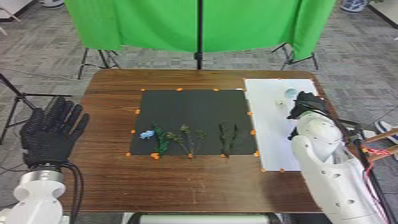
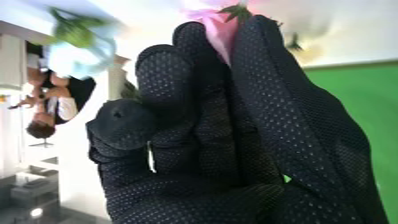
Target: Arrange flowers
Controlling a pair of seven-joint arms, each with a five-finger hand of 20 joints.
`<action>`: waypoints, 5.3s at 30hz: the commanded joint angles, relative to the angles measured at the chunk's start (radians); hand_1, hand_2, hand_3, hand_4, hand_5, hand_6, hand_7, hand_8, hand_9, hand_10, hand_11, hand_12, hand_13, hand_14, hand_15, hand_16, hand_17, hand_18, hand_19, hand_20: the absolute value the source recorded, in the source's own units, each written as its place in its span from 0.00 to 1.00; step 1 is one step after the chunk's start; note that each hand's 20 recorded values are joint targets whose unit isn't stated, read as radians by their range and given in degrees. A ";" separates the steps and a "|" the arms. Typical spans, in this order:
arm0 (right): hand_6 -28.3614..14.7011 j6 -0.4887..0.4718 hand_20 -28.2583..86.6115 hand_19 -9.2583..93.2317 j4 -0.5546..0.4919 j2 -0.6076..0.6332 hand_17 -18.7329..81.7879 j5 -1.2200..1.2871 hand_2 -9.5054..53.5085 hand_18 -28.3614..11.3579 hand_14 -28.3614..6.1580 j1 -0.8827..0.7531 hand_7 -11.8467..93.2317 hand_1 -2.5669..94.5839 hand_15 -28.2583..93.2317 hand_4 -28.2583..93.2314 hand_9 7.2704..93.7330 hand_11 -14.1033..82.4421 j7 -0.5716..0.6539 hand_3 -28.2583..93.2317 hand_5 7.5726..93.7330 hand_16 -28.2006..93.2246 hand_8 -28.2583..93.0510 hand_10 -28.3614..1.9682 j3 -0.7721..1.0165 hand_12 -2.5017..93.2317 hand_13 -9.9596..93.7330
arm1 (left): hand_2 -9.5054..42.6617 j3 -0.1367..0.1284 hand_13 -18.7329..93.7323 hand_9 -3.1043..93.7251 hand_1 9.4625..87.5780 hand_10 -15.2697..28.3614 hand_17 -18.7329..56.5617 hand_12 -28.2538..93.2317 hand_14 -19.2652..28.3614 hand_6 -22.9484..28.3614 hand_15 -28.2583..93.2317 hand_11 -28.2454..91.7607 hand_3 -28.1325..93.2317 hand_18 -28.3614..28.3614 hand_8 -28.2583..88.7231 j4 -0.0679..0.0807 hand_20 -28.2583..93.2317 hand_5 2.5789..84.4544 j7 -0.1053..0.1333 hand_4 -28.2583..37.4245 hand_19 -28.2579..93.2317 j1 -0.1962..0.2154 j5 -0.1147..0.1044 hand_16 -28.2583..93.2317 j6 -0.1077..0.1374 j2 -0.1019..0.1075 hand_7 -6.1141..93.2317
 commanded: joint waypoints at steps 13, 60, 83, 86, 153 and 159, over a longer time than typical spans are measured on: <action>0.59 0.077 0.65 0.97 0.028 -0.387 0.55 -0.201 0.00 0.12 0.49 0.313 0.42 0.69 0.69 0.00 0.87 0.30 -0.506 0.77 0.76 0.59 0.34 0.52 -0.383 0.54 0.74 | 0.44 0.055 0.43 0.44 0.27 0.69 0.20 0.35 0.72 0.62 0.58 0.44 0.83 0.76 0.17 0.037 0.38 0.56 0.005 0.01 0.51 -0.020 0.005 0.20 0.026 0.031 0.22; 0.57 -0.072 0.62 0.93 0.435 -0.674 0.52 -0.647 0.00 0.13 0.55 0.287 0.35 0.66 0.63 0.00 0.72 0.29 -0.553 0.79 0.66 0.59 0.24 0.47 -0.309 0.35 0.68 | 0.46 0.101 0.44 0.45 0.26 0.69 0.19 0.35 0.72 0.62 0.59 0.45 0.83 0.76 0.17 0.040 0.38 0.56 0.041 0.00 0.52 -0.055 -0.021 0.19 -0.030 0.072 0.23; 0.55 -0.093 0.60 0.94 0.319 -0.558 0.52 -0.334 0.00 0.09 0.49 0.306 0.31 0.62 0.66 0.00 0.63 0.36 -0.385 0.82 0.61 0.55 0.13 0.35 -0.444 0.22 0.66 | 0.46 0.098 0.44 0.45 0.26 0.70 0.19 0.35 0.72 0.62 0.59 0.45 0.84 0.76 0.17 0.045 0.38 0.56 0.002 0.00 0.52 -0.050 -0.021 0.19 -0.024 0.057 0.23; 0.54 -0.090 0.60 0.94 0.295 -0.543 0.52 -0.293 0.00 0.09 0.45 0.306 0.30 0.59 0.67 0.00 0.63 0.35 -0.374 0.83 0.60 0.54 0.13 0.34 -0.440 0.22 0.66 | 0.46 0.094 0.44 0.45 0.26 0.70 0.19 0.35 0.72 0.62 0.59 0.45 0.84 0.76 0.17 0.042 0.38 0.56 -0.007 0.00 0.52 -0.042 -0.020 0.19 -0.018 0.043 0.23; 0.67 0.281 0.60 0.87 -0.225 0.020 0.50 0.031 0.00 0.18 0.64 -0.099 0.52 0.72 0.56 0.00 0.90 0.27 -0.340 0.76 0.75 0.61 0.32 0.60 0.024 0.52 0.77 | 0.44 0.013 0.45 0.46 0.24 0.70 0.19 0.35 0.73 0.63 0.59 0.46 0.84 0.76 0.17 0.006 0.38 0.56 -0.056 0.00 0.52 0.046 -0.012 0.19 0.049 -0.038 0.24; 0.67 0.164 0.60 0.87 -0.202 -0.122 0.51 0.107 0.00 0.18 0.65 0.038 0.53 0.71 0.56 0.00 0.90 0.27 -0.361 0.78 0.74 0.61 0.33 0.60 -0.178 0.52 0.77 | 0.45 0.010 0.45 0.46 0.24 0.70 0.19 0.35 0.73 0.63 0.59 0.46 0.84 0.76 0.17 0.004 0.38 0.56 -0.051 0.00 0.52 0.048 -0.014 0.19 0.053 -0.031 0.23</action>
